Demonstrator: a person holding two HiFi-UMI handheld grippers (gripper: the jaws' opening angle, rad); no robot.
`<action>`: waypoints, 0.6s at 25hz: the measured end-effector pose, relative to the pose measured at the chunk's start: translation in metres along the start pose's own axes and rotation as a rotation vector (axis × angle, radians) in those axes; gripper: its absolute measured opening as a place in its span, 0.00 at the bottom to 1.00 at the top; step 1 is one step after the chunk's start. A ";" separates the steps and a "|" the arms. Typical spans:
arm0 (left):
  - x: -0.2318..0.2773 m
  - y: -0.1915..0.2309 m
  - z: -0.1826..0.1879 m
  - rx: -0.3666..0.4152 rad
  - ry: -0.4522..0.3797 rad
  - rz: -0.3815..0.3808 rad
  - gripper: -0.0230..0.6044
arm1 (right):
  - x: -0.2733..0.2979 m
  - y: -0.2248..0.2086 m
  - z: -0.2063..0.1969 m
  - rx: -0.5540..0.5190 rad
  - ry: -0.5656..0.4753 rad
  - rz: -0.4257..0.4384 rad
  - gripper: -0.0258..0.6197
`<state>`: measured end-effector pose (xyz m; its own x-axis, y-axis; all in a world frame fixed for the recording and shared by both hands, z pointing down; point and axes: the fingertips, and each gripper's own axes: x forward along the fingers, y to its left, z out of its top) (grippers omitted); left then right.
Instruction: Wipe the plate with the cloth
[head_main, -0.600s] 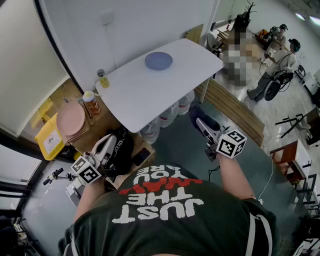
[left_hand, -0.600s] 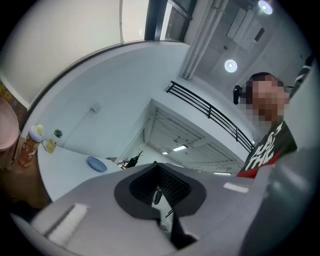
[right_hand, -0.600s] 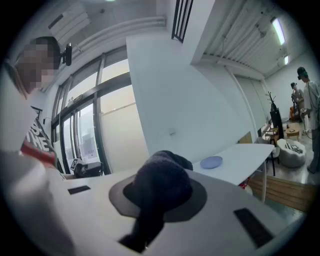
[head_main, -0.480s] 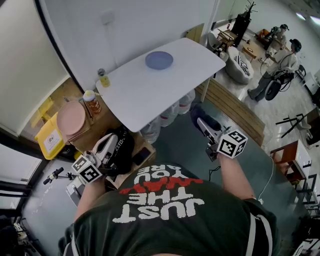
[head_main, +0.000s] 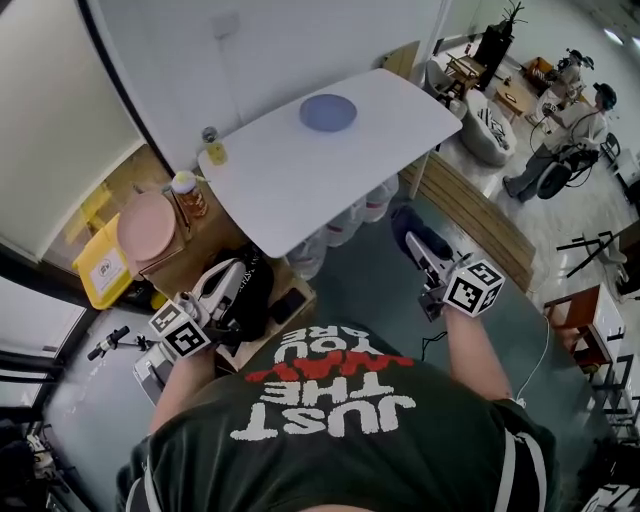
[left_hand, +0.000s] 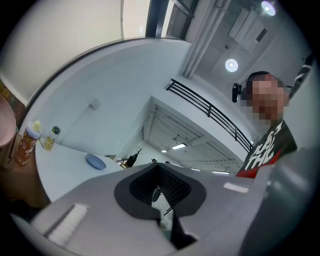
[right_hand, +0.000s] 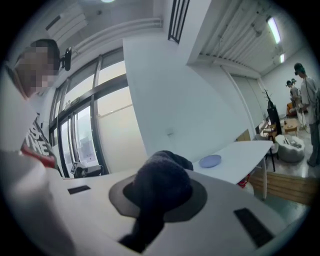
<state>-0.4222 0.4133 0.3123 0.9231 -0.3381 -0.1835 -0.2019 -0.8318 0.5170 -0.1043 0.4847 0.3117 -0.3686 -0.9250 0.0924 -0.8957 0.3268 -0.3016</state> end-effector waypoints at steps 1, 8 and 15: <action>0.002 0.001 -0.001 -0.003 0.002 -0.001 0.03 | 0.000 -0.004 0.000 0.022 -0.007 -0.001 0.12; 0.044 0.007 -0.023 -0.004 0.038 -0.006 0.03 | -0.008 -0.048 -0.004 0.067 -0.002 -0.010 0.12; 0.152 0.005 -0.037 0.007 -0.001 0.023 0.03 | -0.015 -0.141 0.026 0.054 0.004 0.053 0.12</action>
<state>-0.2710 0.3740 0.3186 0.9180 -0.3572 -0.1722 -0.2251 -0.8268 0.5155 0.0339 0.4475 0.3287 -0.4168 -0.9056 0.0791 -0.8601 0.3647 -0.3567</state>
